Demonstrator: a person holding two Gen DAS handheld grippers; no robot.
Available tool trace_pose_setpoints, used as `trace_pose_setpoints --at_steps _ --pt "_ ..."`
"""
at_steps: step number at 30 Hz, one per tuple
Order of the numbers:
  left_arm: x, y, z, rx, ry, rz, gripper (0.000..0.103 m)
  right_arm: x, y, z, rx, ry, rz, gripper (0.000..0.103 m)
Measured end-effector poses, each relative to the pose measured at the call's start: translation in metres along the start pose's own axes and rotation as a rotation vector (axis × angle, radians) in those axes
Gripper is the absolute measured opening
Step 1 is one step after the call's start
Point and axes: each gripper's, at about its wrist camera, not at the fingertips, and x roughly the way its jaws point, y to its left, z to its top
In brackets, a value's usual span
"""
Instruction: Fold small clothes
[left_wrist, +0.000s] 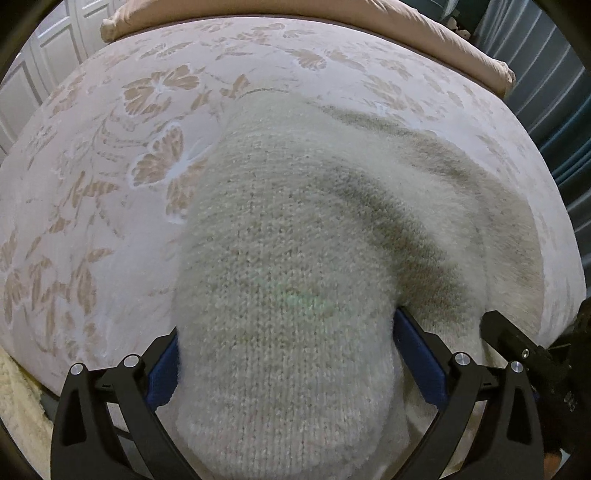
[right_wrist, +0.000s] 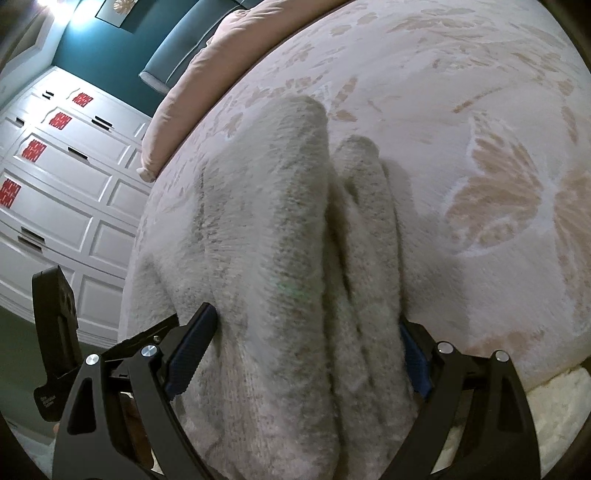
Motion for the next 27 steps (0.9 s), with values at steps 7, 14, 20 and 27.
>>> trace_pose_setpoints --at_steps 7,14,20,27 --pt "0.006 0.000 0.001 0.004 -0.018 -0.002 0.098 0.008 0.004 0.004 -0.014 -0.013 0.008 0.087" --pt "0.008 0.008 0.003 -0.007 -0.013 -0.079 0.098 0.011 0.008 0.005 -0.007 -0.021 0.023 0.077" --pt "-0.016 0.021 0.003 -0.020 -0.001 -0.247 0.073 -0.009 -0.003 -0.001 0.131 -0.016 0.106 0.035" --pt "-0.066 0.031 -0.010 0.004 0.006 -0.464 0.043 -0.079 0.050 -0.037 0.056 -0.095 0.096 0.033"
